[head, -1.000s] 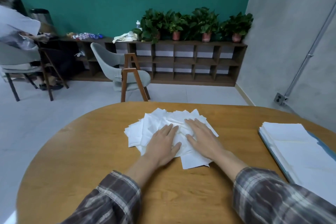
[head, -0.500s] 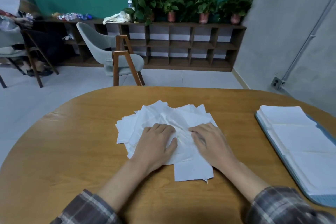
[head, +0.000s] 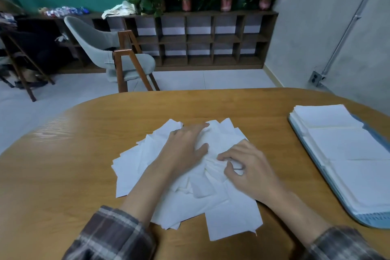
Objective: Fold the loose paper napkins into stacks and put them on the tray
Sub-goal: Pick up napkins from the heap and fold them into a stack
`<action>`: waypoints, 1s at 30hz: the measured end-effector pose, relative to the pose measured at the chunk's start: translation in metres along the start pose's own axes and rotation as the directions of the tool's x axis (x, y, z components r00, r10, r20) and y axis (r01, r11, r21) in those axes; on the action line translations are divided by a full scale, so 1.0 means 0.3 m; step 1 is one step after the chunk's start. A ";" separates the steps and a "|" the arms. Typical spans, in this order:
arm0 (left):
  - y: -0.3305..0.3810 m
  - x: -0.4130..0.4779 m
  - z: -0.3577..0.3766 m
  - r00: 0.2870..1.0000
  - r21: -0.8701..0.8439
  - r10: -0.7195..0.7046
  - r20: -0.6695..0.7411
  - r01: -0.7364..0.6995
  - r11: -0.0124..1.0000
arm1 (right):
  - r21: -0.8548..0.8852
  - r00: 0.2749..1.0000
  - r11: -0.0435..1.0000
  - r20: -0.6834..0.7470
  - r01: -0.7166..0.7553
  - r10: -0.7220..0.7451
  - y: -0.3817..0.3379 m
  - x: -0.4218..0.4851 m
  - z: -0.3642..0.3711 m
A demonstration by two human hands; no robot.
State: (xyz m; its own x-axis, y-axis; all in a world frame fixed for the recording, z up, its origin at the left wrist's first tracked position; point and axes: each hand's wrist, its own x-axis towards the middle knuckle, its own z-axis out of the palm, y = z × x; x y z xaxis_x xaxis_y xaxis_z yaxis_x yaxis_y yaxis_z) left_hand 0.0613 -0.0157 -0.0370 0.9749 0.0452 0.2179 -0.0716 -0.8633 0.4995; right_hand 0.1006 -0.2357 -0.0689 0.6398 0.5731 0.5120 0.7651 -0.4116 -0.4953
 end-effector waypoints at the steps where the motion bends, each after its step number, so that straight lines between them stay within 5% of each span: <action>1: -0.013 -0.002 0.011 1.000 -0.046 -0.011 -0.003 0.011 0.999 | 0.016 1.000 1.000 -0.001 0.006 -0.006 0.003 0.000 -0.004; 6: -0.038 -0.020 0.034 0.986 -0.140 0.021 -0.168 -0.045 0.989 | 0.143 1.000 0.990 -0.019 0.008 -0.006 -0.003 0.011 -0.026; 10: -0.030 -0.035 0.018 0.951 -0.118 0.105 -0.291 -0.144 0.983 | 0.263 0.984 0.959 -0.106 -0.109 0.141 -0.013 0.048 -0.054; 19: 0.050 -0.053 -0.024 0.921 -0.209 0.216 -0.324 -0.292 0.933 | 0.272 0.940 0.942 -0.220 -0.199 0.262 0.010 0.046 -0.071; 27: 0.111 -0.065 -0.075 0.975 -0.529 -0.033 -0.218 -0.090 0.844 | 0.306 0.943 0.943 -0.252 -0.134 0.216 -0.010 0.050 -0.112; 30: 0.109 -0.067 -0.095 0.986 -0.647 -0.113 -0.123 0.007 0.762 | 0.463 0.946 0.875 -0.199 -0.141 0.257 -0.018 0.052 -0.131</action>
State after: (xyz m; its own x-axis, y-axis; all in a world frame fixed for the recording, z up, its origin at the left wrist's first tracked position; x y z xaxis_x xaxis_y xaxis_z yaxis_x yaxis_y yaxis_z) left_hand 0.0334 -0.0304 -0.0012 0.9433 0.2042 0.2616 -0.1846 -0.3322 0.9250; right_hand 0.1094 -0.2526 -0.0306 0.8164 0.2953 0.4963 0.5457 -0.1129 -0.8304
